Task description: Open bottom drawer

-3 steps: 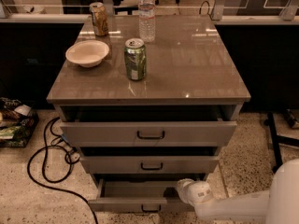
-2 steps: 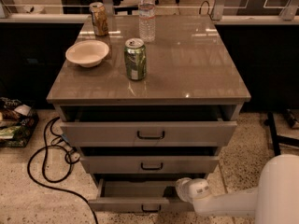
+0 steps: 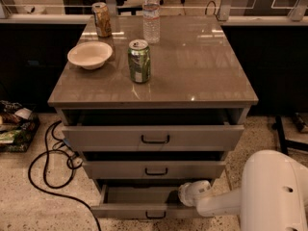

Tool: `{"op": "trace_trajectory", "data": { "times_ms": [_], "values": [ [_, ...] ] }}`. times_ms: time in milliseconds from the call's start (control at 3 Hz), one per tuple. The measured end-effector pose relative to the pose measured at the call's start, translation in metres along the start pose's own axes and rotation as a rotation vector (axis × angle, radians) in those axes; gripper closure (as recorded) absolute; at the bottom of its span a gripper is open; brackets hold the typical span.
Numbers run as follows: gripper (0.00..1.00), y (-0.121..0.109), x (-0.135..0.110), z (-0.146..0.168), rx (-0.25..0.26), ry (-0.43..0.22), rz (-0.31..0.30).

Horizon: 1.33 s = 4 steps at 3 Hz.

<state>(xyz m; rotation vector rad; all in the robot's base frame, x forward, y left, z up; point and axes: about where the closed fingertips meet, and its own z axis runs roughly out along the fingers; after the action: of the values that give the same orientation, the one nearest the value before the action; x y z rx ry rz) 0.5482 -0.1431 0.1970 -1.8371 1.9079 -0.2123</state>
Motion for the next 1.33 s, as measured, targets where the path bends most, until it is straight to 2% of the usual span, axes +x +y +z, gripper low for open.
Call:
{"op": "trace_trajectory", "data": {
  "times_ms": [667, 1333],
  "values": [
    [1.0, 0.017, 0.004, 0.01, -0.054, 0.005, 0.001],
    [1.0, 0.05, 0.0, -0.004, -0.109, 0.013, -0.01]
  ]
}}
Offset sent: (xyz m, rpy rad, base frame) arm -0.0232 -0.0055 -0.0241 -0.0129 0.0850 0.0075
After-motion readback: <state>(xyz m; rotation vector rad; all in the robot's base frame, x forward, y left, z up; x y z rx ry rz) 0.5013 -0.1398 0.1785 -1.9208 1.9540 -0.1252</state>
